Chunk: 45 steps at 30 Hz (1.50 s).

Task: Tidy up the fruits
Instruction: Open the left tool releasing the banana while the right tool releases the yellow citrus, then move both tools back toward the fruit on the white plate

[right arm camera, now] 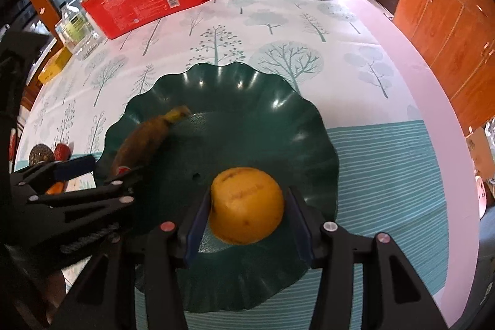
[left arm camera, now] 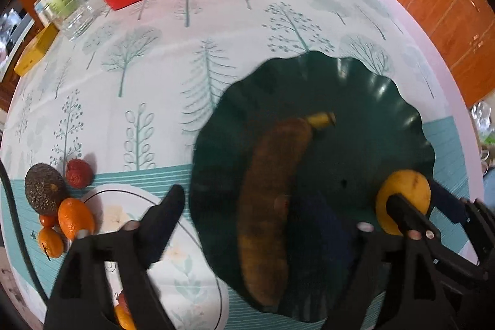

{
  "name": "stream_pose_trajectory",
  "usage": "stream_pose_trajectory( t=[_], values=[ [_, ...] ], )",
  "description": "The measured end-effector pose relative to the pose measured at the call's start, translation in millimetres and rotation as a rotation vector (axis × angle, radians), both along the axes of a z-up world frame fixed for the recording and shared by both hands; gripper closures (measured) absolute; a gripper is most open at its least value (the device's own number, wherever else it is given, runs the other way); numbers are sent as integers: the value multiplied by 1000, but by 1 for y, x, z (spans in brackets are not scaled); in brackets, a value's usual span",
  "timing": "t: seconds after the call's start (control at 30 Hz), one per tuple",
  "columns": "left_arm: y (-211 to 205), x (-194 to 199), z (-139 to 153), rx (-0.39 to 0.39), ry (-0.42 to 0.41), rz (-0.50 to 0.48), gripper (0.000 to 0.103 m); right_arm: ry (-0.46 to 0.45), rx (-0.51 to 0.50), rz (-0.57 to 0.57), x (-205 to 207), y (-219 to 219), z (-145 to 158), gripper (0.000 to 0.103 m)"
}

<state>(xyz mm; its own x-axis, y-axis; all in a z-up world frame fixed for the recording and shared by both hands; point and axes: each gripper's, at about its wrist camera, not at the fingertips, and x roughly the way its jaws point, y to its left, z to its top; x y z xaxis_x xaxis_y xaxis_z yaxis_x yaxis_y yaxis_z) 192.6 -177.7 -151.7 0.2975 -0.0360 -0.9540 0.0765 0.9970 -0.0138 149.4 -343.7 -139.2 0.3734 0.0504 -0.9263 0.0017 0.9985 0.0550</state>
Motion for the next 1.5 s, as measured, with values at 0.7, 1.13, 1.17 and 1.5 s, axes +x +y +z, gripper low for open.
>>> stream_pose_trajectory(
  t=[0.7,1.13,1.17,1.5],
  values=[
    [24,-21,11,-25,21,29,9,-16,0,-7,-4,7,9,43],
    [56,-36,72,-21,-89,1,9,-143,-69,1,1,28,74,43],
    [60,-38,79,-18,-102,0,9,-151,-76,2,1,31,79,43],
    [113,-58,127,9,-176,3,9,-228,-116,53,-8,82,135,43]
  ],
)
